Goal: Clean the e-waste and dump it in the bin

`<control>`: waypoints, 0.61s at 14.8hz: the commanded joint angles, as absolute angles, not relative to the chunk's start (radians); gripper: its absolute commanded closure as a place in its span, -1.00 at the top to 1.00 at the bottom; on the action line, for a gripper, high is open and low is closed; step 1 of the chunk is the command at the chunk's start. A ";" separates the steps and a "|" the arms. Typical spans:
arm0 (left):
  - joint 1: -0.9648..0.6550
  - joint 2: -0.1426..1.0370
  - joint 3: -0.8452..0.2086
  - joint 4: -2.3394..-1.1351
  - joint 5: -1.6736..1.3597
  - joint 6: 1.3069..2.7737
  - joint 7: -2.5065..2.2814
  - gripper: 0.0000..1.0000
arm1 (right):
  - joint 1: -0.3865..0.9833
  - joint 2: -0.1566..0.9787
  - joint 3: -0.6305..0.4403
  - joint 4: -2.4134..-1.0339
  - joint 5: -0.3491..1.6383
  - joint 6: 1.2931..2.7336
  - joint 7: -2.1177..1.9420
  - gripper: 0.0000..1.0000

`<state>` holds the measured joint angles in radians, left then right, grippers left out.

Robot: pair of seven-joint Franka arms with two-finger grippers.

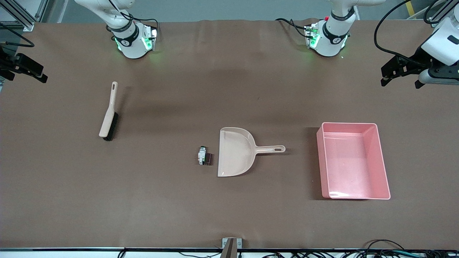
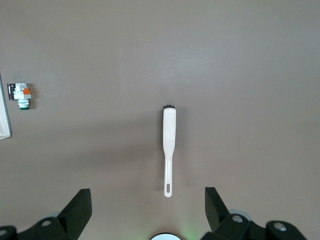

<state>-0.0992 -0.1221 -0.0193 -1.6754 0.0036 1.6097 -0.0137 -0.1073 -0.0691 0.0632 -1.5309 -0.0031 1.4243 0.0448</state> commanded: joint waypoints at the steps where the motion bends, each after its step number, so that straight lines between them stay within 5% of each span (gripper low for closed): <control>1: -0.084 -0.117 -0.015 -1.661 -0.006 1.606 0.003 1.00 | -0.107 -0.074 0.066 -1.526 -0.002 1.416 0.060 1.00; 9: -0.116 -0.019 -0.063 -1.641 -0.003 1.629 0.002 1.00 | -0.106 -0.074 0.066 -1.542 0.003 1.356 0.063 1.00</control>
